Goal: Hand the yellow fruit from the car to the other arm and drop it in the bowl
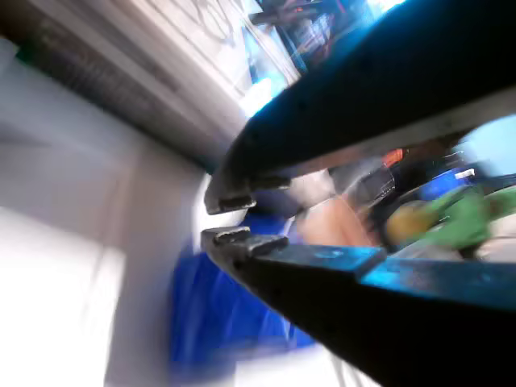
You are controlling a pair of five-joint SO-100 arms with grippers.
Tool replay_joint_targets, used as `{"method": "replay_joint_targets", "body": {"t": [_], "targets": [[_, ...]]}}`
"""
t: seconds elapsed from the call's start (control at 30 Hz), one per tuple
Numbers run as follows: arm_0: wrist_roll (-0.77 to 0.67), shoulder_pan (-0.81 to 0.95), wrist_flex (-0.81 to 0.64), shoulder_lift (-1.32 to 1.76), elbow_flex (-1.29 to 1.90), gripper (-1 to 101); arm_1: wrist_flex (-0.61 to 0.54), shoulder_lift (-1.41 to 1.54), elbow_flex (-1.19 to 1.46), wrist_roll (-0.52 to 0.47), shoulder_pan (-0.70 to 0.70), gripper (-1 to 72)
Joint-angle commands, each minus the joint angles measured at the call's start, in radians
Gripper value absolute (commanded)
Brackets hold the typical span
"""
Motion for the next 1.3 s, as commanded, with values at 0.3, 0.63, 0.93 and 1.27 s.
{"method": "replay_joint_targets", "body": {"t": [0.3, 0.63, 0.93, 1.27], "targets": [[0.008, -0.008, 0.029, 0.094, 0.034, 0, 0.025, -0.02, -0.104, -0.02, 0.04, 0.6], [0.008, -0.008, 0.031, 0.094, 0.034, 1, 0.049, -0.034, -0.117, -0.333, -0.005, 47.0], [0.008, -0.005, 0.032, 0.094, 0.034, 1, 0.08, -0.014, -0.098, -0.314, -0.006, 35.7], [0.008, -0.002, 0.034, 0.094, 0.034, 1, 0.055, 0.221, 0.149, -0.318, -0.104, 6.3]]}}
